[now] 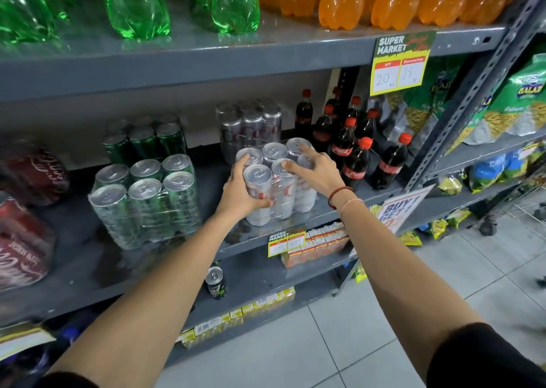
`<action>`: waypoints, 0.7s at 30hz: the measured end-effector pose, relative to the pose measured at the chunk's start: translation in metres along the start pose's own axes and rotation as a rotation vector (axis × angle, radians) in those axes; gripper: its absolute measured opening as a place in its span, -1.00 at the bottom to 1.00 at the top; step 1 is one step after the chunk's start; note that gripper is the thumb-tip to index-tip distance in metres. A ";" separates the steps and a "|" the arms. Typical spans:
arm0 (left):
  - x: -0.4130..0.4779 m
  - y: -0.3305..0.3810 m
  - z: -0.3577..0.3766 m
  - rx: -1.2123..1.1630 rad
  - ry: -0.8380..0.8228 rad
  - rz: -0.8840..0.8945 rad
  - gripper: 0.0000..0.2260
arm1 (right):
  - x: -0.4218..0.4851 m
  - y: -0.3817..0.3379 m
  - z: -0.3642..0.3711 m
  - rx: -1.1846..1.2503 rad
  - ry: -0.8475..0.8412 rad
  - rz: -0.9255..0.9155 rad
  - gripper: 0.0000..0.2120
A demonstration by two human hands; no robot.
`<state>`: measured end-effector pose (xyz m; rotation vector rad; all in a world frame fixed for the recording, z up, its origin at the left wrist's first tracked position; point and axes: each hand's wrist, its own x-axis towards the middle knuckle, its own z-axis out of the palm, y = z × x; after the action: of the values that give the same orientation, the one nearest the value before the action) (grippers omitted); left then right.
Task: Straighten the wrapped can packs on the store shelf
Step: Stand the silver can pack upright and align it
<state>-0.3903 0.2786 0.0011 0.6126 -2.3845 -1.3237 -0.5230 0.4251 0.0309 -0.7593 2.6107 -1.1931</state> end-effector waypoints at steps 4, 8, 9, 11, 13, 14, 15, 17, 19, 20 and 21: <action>-0.010 0.004 0.002 0.014 -0.005 0.003 0.01 | -0.010 0.001 -0.003 0.024 0.004 0.006 -0.29; -0.018 0.006 0.003 0.055 -0.002 0.015 0.02 | -0.017 0.003 -0.004 0.055 0.017 -0.003 -0.31; -0.019 0.006 0.003 0.063 0.002 0.020 0.02 | -0.018 0.005 -0.004 0.055 0.020 -0.004 -0.31; -0.021 0.006 0.004 0.081 0.007 0.028 0.02 | -0.020 0.006 -0.005 0.052 0.019 -0.006 -0.31; -0.021 0.007 0.005 0.096 0.006 0.029 0.03 | -0.022 0.006 -0.005 0.053 0.014 -0.004 -0.31; -0.021 0.007 0.005 0.096 0.008 0.025 0.03 | -0.021 0.006 -0.005 0.053 0.014 -0.002 -0.31; -0.021 0.007 0.005 0.093 0.010 0.022 0.02 | -0.021 0.006 -0.005 0.055 0.014 0.000 -0.31; -0.022 0.007 0.005 0.085 0.014 0.022 0.02 | -0.021 0.005 -0.004 0.055 0.015 0.003 -0.31; -0.022 0.008 0.004 0.081 0.008 0.026 0.03 | -0.021 0.005 -0.004 0.051 0.006 0.007 -0.31; -0.022 0.009 0.003 0.082 -0.004 0.025 0.05 | -0.022 0.004 -0.004 0.054 -0.004 0.010 -0.31; -0.022 0.010 0.001 0.086 -0.024 0.023 0.06 | -0.023 0.003 -0.005 0.062 -0.012 0.014 -0.31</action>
<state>-0.3739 0.2957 0.0067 0.5941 -2.4712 -1.2317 -0.5063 0.4418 0.0307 -0.7335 2.5522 -1.2544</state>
